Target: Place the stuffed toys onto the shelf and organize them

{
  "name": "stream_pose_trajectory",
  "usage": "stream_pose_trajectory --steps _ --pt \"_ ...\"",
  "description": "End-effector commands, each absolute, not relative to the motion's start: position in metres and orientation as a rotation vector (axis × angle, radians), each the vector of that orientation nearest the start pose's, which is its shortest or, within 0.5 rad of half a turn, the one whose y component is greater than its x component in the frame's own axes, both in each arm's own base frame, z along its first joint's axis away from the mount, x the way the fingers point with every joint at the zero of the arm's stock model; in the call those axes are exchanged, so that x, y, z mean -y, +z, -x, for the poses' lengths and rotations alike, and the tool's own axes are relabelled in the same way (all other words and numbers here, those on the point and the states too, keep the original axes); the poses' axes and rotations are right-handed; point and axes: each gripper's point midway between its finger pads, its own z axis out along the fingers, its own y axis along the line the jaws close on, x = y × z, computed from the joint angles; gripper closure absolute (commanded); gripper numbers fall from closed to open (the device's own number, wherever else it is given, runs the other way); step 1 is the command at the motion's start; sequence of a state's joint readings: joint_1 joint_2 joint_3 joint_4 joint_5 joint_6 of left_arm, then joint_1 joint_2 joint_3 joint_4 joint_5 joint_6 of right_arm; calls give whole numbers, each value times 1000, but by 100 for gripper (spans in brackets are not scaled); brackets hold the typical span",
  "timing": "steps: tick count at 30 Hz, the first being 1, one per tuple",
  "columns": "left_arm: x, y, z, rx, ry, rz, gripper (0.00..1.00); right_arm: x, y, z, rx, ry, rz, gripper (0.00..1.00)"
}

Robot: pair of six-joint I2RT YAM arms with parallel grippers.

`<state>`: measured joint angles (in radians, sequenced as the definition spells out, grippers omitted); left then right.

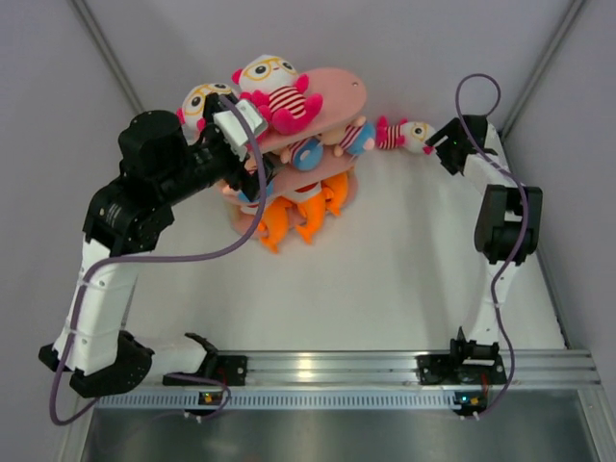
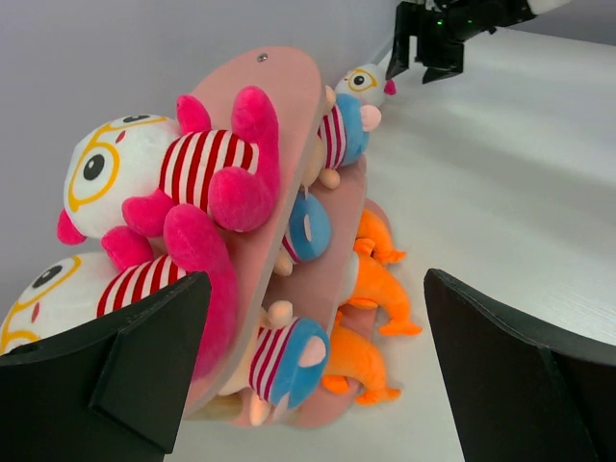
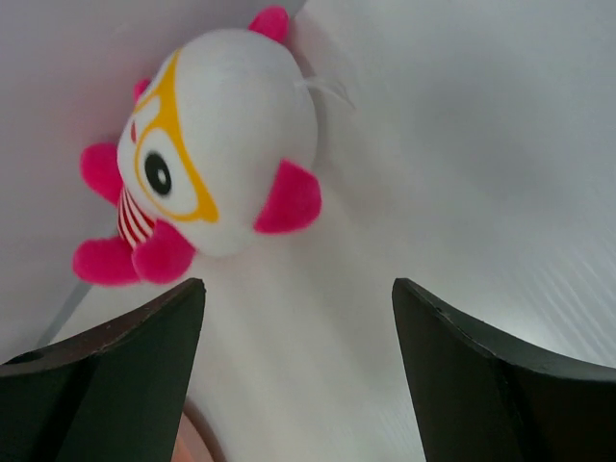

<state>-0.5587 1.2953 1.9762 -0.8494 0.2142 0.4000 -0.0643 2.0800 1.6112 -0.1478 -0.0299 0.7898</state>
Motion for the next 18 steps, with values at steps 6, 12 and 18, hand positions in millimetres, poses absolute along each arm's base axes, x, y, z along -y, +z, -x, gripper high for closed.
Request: stream_pose_trajectory --steps 6,12,18 --pt "194 465 -274 -1545 -271 -1019 2 -10 122 -677 -1865 582 -959 17" --pt "190 459 -284 -1585 -220 -1013 2 -25 99 -710 -1807 677 -989 20" --pt "189 468 -284 -1578 -218 -991 2 -17 111 -689 -1841 566 -897 100"
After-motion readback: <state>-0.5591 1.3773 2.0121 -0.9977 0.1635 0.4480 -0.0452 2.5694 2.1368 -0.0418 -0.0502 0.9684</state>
